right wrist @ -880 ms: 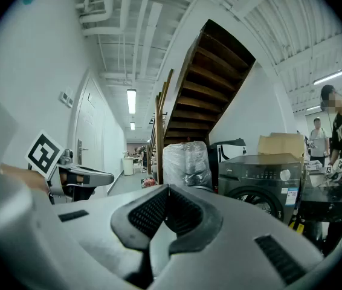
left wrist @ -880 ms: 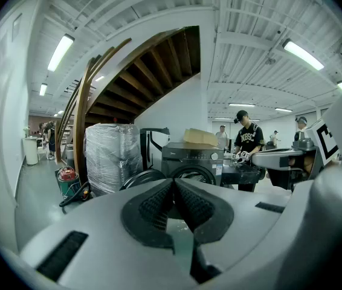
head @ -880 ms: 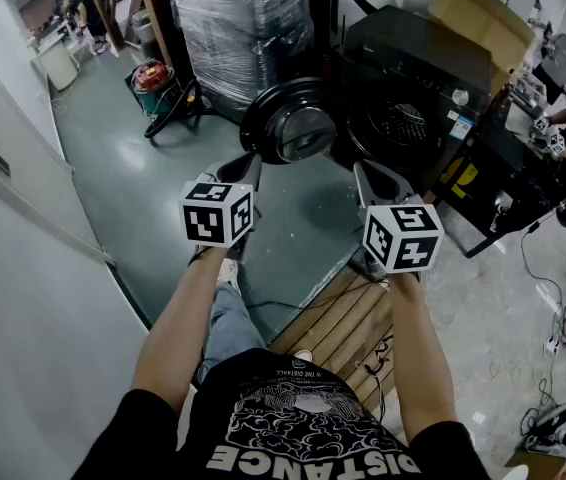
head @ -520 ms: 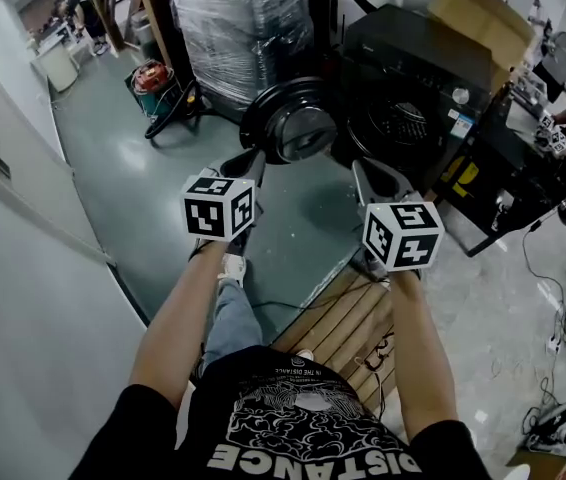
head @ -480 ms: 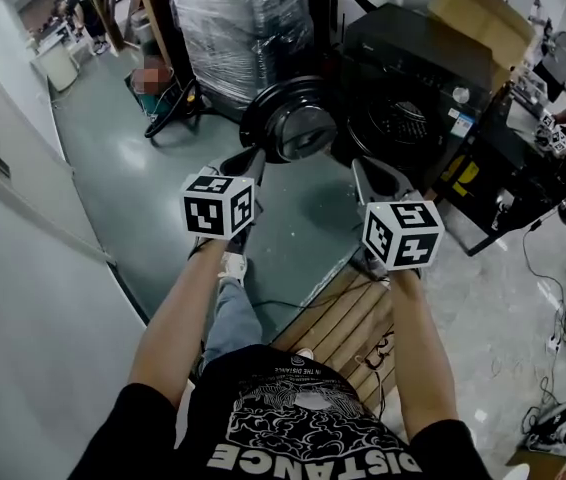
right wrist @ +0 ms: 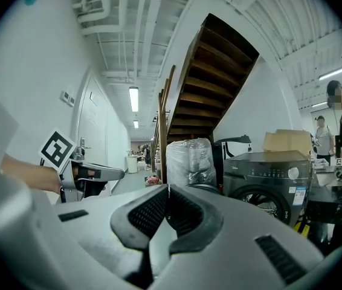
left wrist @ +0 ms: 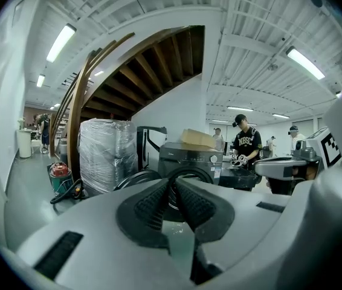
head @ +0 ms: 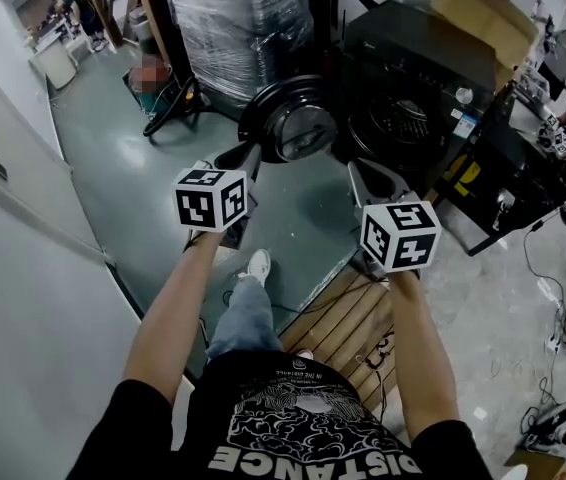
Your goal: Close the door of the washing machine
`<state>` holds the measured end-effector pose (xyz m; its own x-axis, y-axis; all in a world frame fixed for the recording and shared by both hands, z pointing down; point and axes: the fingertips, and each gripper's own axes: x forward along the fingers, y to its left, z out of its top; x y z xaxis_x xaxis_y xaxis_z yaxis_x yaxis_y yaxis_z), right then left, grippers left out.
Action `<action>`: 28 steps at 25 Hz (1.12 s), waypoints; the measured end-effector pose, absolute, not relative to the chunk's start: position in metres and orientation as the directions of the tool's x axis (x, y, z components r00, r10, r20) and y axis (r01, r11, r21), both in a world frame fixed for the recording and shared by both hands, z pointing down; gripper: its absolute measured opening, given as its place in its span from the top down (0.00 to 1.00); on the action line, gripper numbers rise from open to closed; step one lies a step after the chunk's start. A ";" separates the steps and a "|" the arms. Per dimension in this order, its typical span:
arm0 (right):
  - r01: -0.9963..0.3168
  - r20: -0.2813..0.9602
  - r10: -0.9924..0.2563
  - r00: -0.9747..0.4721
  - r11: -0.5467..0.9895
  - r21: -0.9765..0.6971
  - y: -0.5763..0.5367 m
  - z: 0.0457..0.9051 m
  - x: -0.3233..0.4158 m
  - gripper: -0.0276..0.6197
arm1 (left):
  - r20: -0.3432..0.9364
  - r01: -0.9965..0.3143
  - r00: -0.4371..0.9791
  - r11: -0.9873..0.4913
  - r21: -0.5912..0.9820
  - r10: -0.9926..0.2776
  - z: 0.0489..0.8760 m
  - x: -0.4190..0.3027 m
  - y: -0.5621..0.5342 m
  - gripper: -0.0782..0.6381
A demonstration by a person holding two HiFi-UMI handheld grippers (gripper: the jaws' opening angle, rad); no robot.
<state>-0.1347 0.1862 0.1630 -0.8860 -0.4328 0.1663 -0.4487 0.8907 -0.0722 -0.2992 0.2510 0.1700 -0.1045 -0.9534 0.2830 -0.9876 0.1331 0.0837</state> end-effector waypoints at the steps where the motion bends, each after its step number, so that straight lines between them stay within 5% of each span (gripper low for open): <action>1: -0.448 0.168 -0.432 -0.886 0.892 -0.070 0.184 0.163 -0.138 0.92 | 0.285 -0.988 -0.102 0.131 0.086 -0.953 0.171 -0.302 0.248 0.84; 12: -0.408 0.194 -0.387 -0.902 0.909 -0.085 0.161 0.176 -0.193 0.92 | 0.327 -0.990 -0.085 0.118 0.083 -0.941 0.191 -0.370 0.210 0.71; 28: -0.340 0.230 -0.309 -0.923 0.934 -0.113 0.102 0.200 -0.310 0.92 | 0.410 -0.999 0.044 -0.032 0.035 -0.911 0.232 -0.477 0.135 0.67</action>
